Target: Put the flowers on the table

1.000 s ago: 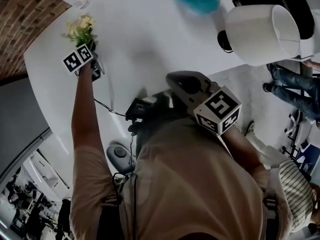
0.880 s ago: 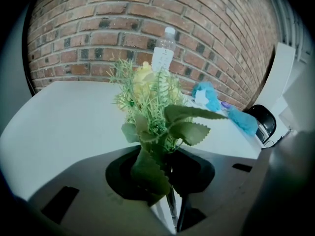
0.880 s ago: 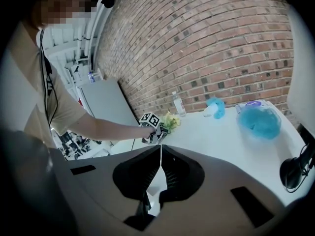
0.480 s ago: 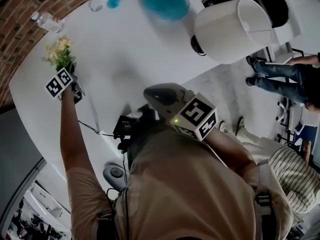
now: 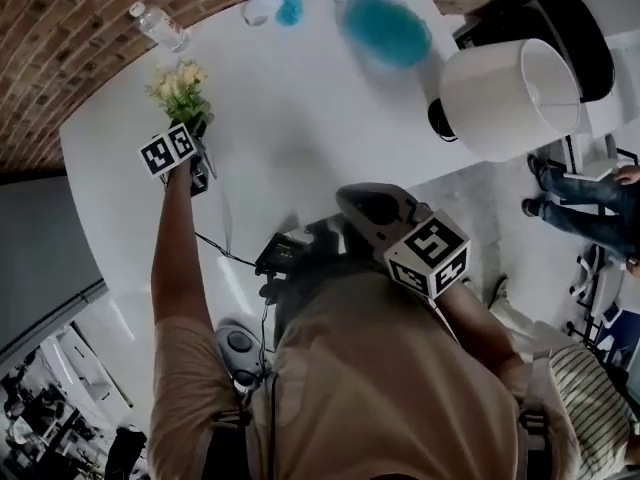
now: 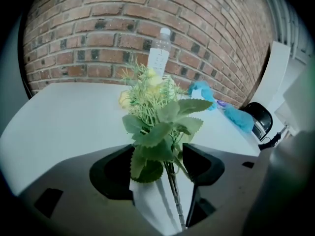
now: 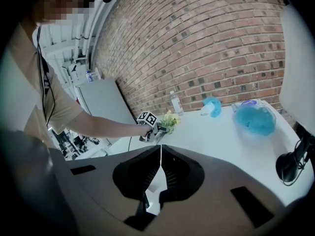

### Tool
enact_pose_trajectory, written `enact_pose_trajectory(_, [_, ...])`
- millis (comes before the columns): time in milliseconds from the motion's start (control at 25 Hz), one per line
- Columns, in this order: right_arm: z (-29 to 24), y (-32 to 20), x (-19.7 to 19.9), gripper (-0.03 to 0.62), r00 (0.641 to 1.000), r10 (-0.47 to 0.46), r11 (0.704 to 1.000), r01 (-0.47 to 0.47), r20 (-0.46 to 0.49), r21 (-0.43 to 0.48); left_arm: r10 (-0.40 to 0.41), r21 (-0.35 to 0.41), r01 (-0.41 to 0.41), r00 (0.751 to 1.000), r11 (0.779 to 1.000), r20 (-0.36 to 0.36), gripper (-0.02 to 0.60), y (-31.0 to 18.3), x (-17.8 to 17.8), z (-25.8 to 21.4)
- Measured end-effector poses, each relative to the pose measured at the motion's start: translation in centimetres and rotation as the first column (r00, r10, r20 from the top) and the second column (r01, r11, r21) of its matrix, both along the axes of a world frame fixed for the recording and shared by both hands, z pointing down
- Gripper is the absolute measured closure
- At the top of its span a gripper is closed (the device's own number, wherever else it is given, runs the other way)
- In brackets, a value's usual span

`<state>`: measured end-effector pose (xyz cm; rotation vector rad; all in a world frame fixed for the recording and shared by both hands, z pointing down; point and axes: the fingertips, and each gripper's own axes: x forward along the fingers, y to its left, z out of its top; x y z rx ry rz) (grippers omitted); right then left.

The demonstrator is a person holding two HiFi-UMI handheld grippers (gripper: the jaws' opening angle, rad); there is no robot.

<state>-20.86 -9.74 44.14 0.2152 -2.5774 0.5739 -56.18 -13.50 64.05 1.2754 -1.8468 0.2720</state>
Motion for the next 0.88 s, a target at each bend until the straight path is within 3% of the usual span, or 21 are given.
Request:
enact_pose_trajectory(120, [0.5, 0.8, -1.3, 0.572, 1.000, -0.014, 1.000, 0.014, -0.007, 0.007, 0.001, -0.012, -0.001, 1.000, 1.000, 0.002, 0.287, 1.1, -0.8, 0.4])
enact_pose_trajectory(280, [1.0, 1.7, -3.5, 0.572, 0.999, -0.038, 0.999, 0.038, 0.002, 0.035, 0.001, 0.027, -0.002, 1.000, 1.000, 0.019, 0.287, 2.1, -2.1, 0.3])
enact_pose_trajectory(480, [0.3, 2.0, -3.3, 0.572, 0.998, -0.068, 0.997, 0.067, 0.015, 0.022, -0.058, 0.136, 0.055, 0.998, 0.989, 0.017, 0.287, 4.3, -1.2, -3.2])
enact_pose_trajectory(600, [-0.1, 1.7, -2.8, 0.572, 0.999, -0.042, 0.999, 0.042, 0.032, 0.018, -0.026, 0.205, 0.020, 0.999, 0.979, 0.030, 0.287, 3.5, 0.4, -6.0])
enact_pose_trajectory(800, [-1.2, 1.7, -2.0, 0.572, 0.997, -0.021, 0.999, 0.019, 0.073, 0.029, 0.043, 0.352, -0.070, 0.996, 0.933, 0.083, 0.294, 3.6, 4.9, -12.2])
enact_pose_trajectory(880, [-1.5, 2.6, -1.1, 0.572, 0.995, -0.013, 1.000, 0.014, 0.096, -0.008, 0.064, 0.383, -0.101, 0.992, 0.918, 0.108, 0.336, 4.8, 7.3, -14.5])
